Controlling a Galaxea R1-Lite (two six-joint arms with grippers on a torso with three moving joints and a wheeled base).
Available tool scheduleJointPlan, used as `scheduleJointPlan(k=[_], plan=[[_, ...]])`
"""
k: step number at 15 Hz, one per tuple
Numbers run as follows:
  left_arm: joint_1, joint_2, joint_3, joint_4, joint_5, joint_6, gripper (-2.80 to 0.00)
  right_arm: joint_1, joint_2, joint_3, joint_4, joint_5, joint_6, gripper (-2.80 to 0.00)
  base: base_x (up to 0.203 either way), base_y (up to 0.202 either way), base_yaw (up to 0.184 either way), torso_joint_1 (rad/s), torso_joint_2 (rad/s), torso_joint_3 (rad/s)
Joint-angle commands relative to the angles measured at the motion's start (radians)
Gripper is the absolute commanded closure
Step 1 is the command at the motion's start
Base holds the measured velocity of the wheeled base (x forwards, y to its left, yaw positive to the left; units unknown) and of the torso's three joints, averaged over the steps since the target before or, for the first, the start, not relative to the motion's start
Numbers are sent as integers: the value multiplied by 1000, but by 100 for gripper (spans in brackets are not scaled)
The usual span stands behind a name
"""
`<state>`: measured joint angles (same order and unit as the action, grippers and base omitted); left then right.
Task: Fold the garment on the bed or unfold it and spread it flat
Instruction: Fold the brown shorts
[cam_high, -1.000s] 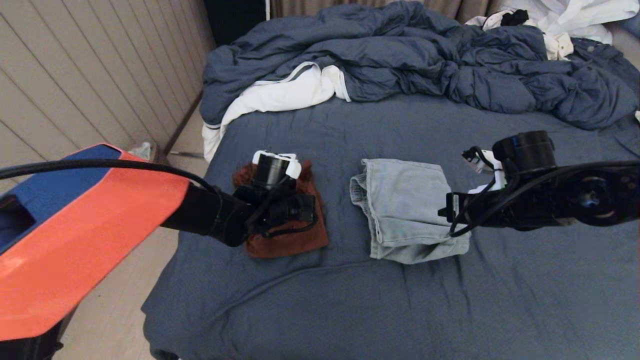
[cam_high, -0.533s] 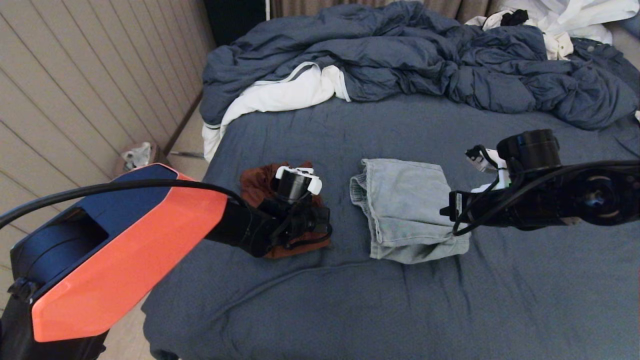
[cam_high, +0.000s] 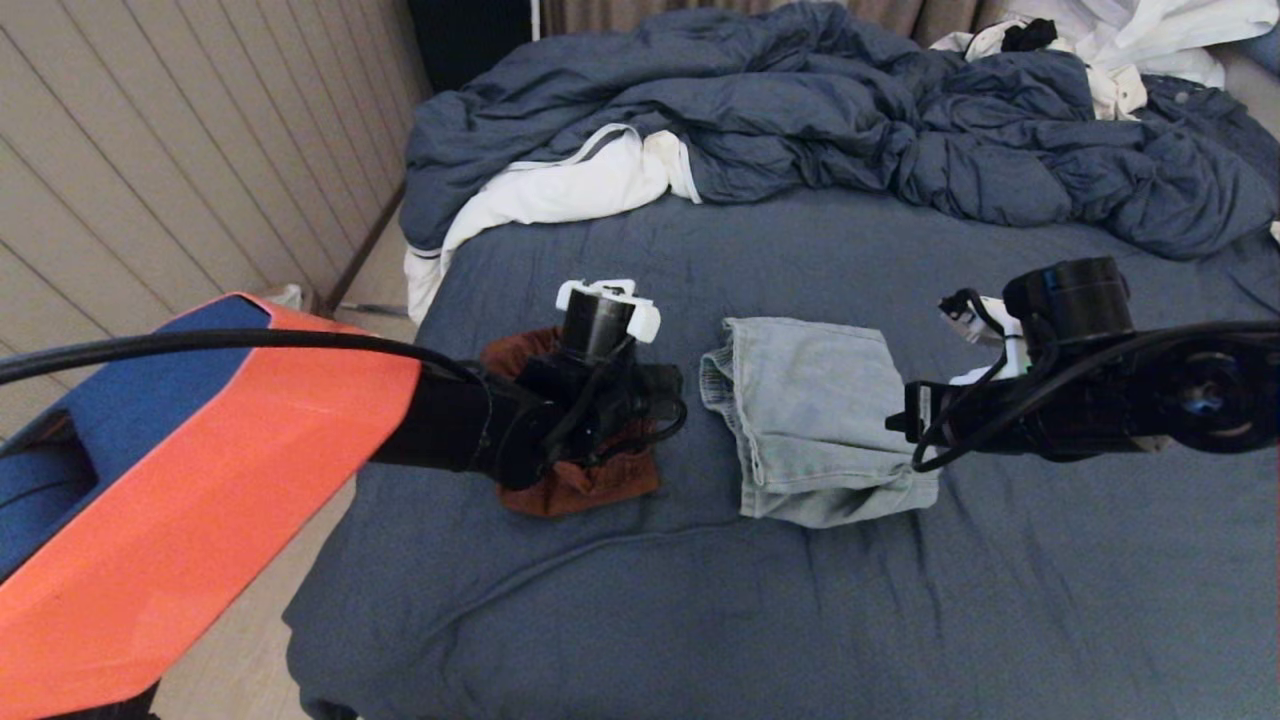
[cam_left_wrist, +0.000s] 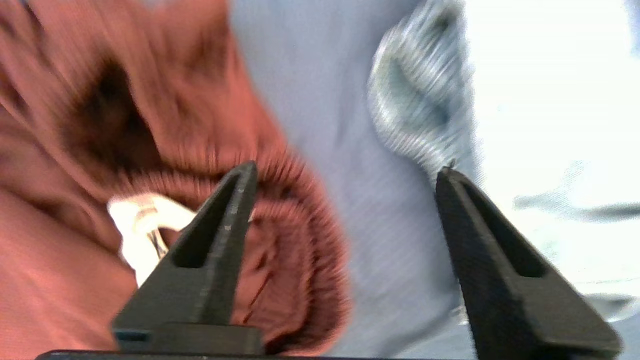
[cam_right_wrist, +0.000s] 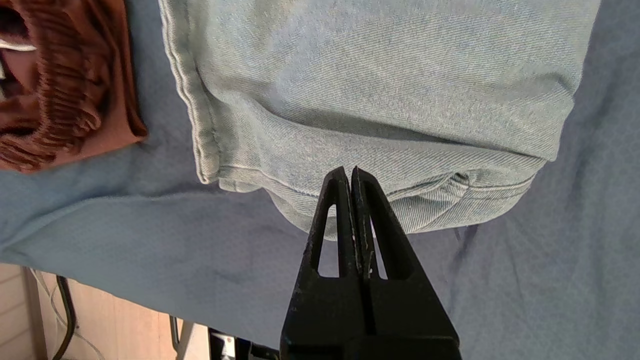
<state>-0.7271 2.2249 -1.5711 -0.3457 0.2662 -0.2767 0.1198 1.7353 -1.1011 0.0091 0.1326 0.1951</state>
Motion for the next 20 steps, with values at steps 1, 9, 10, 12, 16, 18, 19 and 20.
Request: scheduleJointPlan(k=[1, 9, 10, 12, 16, 18, 19, 20], plan=[[-16, -113, -3, 1, 9, -2, -280, 4, -8, -3, 0, 1, 1, 0, 0, 0, 0, 0, 0, 0], [162, -181, 405, -244, 6, 3, -280, 11, -2, -2, -5, 7, 12, 0, 0, 0, 0, 0, 0, 0], [178, -167, 397, -261, 8, 5, 0, 11, -3, 0, -5, 7, 12, 0, 0, 0, 0, 0, 0, 0], [201, -153, 352, -266, 13, 1, 0, 11, -5, 2, -5, 7, 12, 0, 0, 0, 0, 0, 0, 0], [275, -61, 292, -265, 13, 5, 0, 4, -3, 9, -6, 9, 12, 0, 0, 0, 0, 0, 0, 0], [286, 24, 252, -267, 13, 6, 0, 3, -10, 12, -12, 8, 12, 0, 0, 0, 0, 0, 0, 0], [288, 68, 215, -266, 13, 5, 0, 0, -13, 16, -14, 8, 12, 0, 0, 0, 0, 0, 0, 0], [289, 95, 173, -259, 13, 5, 0, -2, -16, 23, -14, 9, 12, 0, 0, 0, 0, 0, 0, 0]])
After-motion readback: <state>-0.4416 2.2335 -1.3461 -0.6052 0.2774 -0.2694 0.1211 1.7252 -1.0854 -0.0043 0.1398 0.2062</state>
